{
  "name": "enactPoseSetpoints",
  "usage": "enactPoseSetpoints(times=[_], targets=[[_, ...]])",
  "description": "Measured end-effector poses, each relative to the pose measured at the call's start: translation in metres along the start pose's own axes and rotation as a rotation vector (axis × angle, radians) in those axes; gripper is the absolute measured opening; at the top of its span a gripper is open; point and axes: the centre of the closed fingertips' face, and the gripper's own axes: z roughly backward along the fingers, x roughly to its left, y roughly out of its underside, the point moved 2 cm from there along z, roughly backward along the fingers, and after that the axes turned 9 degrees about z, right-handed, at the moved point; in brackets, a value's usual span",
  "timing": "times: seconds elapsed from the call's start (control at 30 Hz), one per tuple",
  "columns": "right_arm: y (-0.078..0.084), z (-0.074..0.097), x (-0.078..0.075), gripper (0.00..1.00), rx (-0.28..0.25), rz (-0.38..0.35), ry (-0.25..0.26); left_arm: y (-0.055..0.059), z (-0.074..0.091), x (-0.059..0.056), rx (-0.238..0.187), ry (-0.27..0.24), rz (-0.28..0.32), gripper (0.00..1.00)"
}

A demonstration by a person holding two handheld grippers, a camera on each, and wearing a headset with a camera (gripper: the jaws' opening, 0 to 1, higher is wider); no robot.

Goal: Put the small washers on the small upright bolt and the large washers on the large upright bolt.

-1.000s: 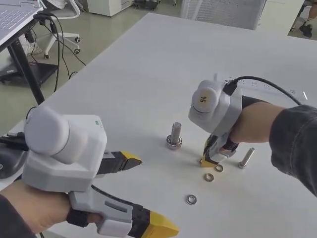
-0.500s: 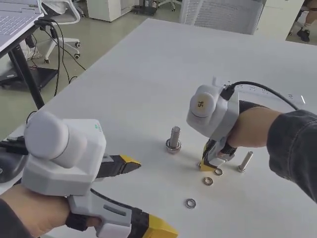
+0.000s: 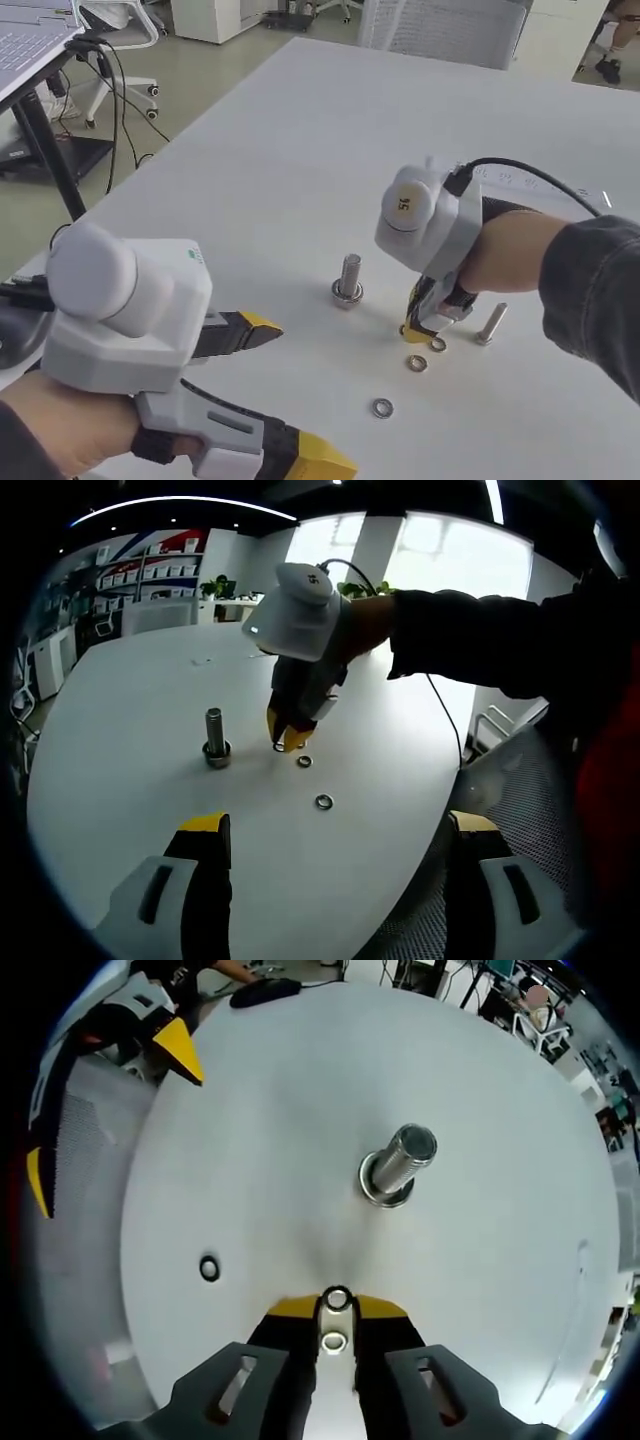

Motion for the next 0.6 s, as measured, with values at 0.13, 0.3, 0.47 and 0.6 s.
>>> enactPoseSetpoints(times=[0.13,0.3,0.47,0.6], targets=[[0.001,0.005,0.002,0.13,0.003,-0.003,0.001,0.000,0.000,0.000,0.000,0.000,-0.003,0.88],[-0.001,0.013,0.006,0.13,-0.001,0.001,0.008,0.001,0.000,0.000,0.003,0.001,-0.007,0.88],[-0.004,0.023,0.007,0.13,-0.007,0.007,0.024,0.001,0.001,-0.001,0.004,0.003,-0.010,0.88],[-0.005,0.031,0.008,0.13,-0.010,0.011,0.032,0.001,0.001,-0.002,0.003,0.005,-0.011,0.88]])
